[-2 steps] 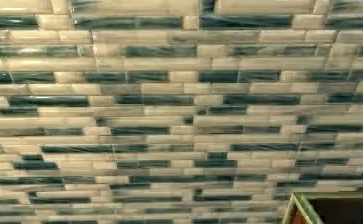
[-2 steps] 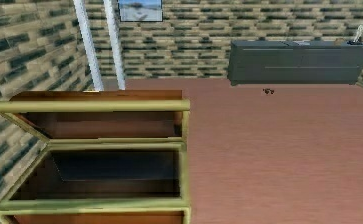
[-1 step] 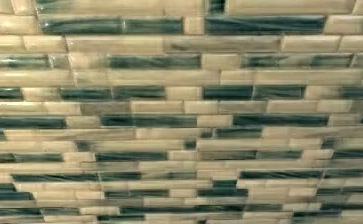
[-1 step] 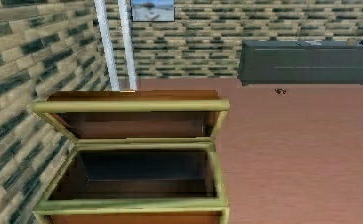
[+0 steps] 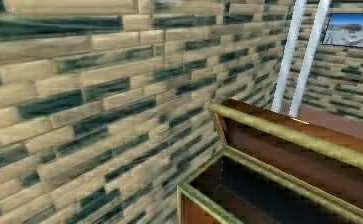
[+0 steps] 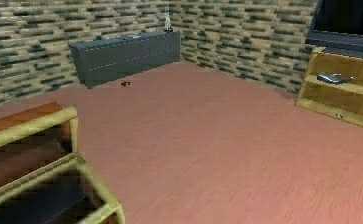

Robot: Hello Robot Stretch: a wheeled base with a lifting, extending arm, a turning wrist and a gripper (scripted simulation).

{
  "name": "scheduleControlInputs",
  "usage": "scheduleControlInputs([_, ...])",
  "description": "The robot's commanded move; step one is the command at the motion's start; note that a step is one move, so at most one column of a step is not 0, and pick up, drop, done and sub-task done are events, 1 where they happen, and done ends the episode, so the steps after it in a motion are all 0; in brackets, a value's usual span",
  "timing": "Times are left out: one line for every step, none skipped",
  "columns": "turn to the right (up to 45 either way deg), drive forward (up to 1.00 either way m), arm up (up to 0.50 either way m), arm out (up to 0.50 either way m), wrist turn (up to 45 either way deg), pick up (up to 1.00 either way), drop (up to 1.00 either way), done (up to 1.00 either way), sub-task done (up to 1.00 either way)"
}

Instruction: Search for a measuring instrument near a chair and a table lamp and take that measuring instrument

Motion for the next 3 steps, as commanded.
scheduleControlInputs([45.0, 0.0, 0.0, 0.0, 0.0, 0.0, 0.0, 0.0, 0.0])
scheduleControlInputs([45.0, 0.0, 0.0, 0.0, 0.0, 0.0, 0.0, 0.0, 0.0])
scheduleControlInputs([30.0, 0.0, 0.0, 0.0, 0.0, 0.0, 0.0, 0.0, 0.0])
